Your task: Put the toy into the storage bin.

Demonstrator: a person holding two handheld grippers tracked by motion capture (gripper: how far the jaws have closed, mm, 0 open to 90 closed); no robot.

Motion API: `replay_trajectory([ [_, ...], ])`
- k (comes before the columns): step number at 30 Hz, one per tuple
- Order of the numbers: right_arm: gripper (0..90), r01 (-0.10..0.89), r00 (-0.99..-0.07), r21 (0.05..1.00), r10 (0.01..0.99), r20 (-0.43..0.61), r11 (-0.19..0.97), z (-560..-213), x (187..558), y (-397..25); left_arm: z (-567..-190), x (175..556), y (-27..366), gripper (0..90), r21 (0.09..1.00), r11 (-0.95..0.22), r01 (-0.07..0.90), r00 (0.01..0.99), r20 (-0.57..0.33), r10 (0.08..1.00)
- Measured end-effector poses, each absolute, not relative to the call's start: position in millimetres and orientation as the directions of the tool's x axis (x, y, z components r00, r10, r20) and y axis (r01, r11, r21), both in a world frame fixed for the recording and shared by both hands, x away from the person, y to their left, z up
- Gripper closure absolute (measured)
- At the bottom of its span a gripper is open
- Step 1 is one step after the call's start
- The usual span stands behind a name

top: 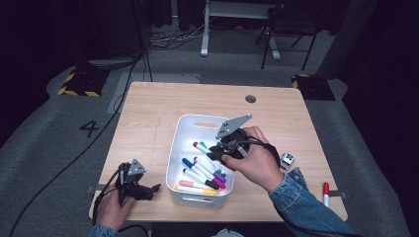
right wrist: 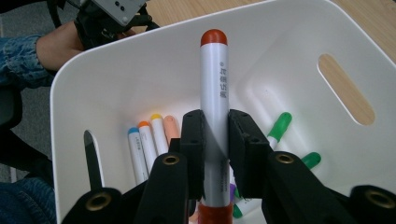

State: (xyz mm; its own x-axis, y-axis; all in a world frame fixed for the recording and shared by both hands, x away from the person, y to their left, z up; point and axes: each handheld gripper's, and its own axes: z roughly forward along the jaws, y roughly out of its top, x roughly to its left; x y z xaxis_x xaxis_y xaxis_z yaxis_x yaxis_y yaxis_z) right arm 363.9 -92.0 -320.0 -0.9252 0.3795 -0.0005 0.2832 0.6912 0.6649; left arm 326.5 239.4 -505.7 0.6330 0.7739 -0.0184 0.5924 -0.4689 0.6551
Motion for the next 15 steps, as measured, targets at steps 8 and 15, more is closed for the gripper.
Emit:
replay_trajectory([
  [8,77.0,0.282,-0.929,0.668,0.369,0.011,0.689,-325.8,364.6,-89.1,-505.8,326.5,239.3,0.0,0.655,-0.47,0.592,0.633,-0.018,0.774],
  [15,77.0,0.279,-0.936,0.645,0.352,0.015,0.711,-337.5,364.0,-81.5,-505.8,326.5,239.3,0.0,0.655,-0.469,0.592,0.633,-0.018,0.774],
])
